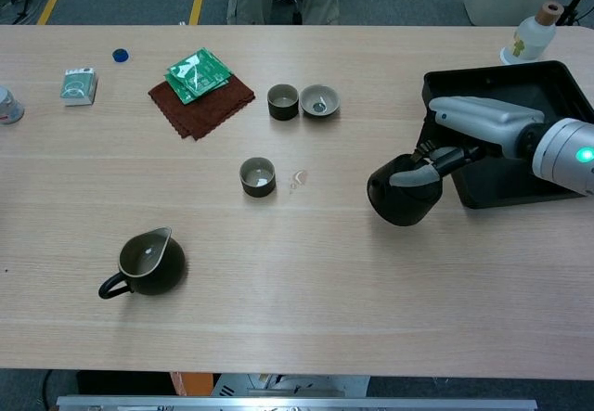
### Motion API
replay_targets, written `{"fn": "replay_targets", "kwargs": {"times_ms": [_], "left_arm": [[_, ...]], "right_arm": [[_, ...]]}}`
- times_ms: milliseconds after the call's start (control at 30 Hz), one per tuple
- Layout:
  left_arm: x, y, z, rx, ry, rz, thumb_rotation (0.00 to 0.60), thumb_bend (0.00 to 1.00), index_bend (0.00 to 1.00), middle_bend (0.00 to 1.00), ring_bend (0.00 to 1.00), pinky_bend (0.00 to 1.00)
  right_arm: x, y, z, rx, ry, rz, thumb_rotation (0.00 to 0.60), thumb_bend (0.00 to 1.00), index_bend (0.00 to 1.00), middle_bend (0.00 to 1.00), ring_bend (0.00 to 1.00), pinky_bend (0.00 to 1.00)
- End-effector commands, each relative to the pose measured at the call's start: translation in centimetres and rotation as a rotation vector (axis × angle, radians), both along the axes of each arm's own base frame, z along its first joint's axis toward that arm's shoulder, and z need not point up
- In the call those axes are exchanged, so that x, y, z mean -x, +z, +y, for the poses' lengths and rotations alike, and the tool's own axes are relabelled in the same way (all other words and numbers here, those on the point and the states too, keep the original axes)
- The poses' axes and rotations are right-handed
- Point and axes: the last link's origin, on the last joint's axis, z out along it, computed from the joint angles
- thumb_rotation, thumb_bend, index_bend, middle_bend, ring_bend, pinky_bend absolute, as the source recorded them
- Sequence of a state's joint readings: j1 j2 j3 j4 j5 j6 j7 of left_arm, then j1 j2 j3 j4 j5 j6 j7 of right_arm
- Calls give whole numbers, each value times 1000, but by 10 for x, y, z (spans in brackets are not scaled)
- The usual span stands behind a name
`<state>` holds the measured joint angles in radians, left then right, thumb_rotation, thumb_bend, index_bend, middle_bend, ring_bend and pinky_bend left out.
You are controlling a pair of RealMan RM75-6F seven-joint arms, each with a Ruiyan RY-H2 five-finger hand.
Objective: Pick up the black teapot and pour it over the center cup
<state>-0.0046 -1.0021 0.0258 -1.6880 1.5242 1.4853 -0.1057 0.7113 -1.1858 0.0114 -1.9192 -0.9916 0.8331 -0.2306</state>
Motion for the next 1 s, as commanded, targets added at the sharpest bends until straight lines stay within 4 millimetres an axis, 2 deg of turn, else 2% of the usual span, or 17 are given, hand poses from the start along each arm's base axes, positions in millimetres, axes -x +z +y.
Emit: {"fn": "replay_targets", "kwargs": {"times_ms": [33, 133, 167, 233, 367, 467, 800, 1000], "left_arm": [[0, 0, 0, 1, 0, -3, 239, 350, 155, 126, 120, 107], [-1, 0, 0, 0, -4, -3, 244, 350, 155, 126, 120, 107], [-1, 0, 0, -1, -5, -4, 246, 350, 155, 127, 120, 107], [-1, 1, -1, -4, -6, -8, 247, 351, 155, 127, 120, 107], [-1, 2, -2, -6, -6, -13, 247, 350, 155, 126, 120, 107], [-1, 2, -2, -6, -7, -14, 248, 350, 155, 127, 120, 107], [-1, 3, -2, -9, -15, -19, 247, 351, 155, 127, 120, 107], [-1, 3, -2, -11, -14, -18, 248, 350, 155, 126, 120, 106]], "right_arm": [[-2, 6, -3, 34, 8, -8, 253, 3, 998, 956, 880, 136], [-6, 12, -5, 55, 10, -22, 252, 87, 1000, 963, 889, 161], [-7, 14, -6, 64, 15, -23, 252, 159, 1000, 968, 895, 176], [-9, 18, -8, 81, 20, -28, 251, 240, 1000, 973, 902, 194], [-12, 26, -12, 119, 37, -24, 303, 439, 1000, 977, 908, 219], [-15, 29, -14, 137, 46, -22, 330, 517, 1000, 978, 908, 228], [-22, 41, -27, 210, 84, 8, 363, 529, 1000, 978, 908, 235], [-30, 41, -37, 227, 113, 36, 364, 520, 1000, 973, 907, 234]]}}
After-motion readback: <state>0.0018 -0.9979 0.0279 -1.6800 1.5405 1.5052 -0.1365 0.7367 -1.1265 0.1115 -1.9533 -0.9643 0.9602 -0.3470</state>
